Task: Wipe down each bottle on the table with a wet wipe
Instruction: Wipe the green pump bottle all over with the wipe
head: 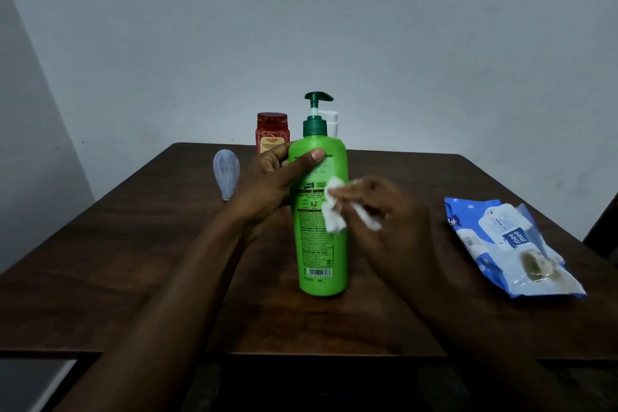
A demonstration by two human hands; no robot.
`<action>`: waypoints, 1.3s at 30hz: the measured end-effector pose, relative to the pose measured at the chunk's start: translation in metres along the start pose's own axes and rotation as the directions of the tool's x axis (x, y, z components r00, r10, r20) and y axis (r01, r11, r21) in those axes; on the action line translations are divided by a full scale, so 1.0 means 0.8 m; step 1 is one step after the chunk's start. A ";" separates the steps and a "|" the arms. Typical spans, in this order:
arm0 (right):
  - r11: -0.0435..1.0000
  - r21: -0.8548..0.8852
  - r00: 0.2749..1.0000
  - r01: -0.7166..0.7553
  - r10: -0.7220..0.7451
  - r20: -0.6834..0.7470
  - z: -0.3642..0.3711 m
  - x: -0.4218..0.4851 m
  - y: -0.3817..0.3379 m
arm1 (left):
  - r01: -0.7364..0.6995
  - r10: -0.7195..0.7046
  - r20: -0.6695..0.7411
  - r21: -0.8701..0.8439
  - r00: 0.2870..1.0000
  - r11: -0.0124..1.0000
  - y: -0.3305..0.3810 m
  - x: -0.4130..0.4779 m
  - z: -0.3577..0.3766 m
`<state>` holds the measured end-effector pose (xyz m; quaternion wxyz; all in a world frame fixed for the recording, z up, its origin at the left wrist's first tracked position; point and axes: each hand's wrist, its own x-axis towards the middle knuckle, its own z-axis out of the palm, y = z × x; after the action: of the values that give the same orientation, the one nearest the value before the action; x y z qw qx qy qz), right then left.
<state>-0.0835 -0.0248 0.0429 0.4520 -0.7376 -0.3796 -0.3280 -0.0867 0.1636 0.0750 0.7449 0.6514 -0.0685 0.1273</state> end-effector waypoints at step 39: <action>0.963 -0.176 0.931 0.206 -0.248 -0.267 -0.025 -0.034 -0.066 | 0.229 -0.543 -0.256 -0.706 0.800 0.670 -0.010 0.015 0.053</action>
<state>-0.1449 -0.0345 0.0501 0.4063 -0.6642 -0.3683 -0.5081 -0.0701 0.1216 0.0766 0.9255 0.3071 0.2083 0.0758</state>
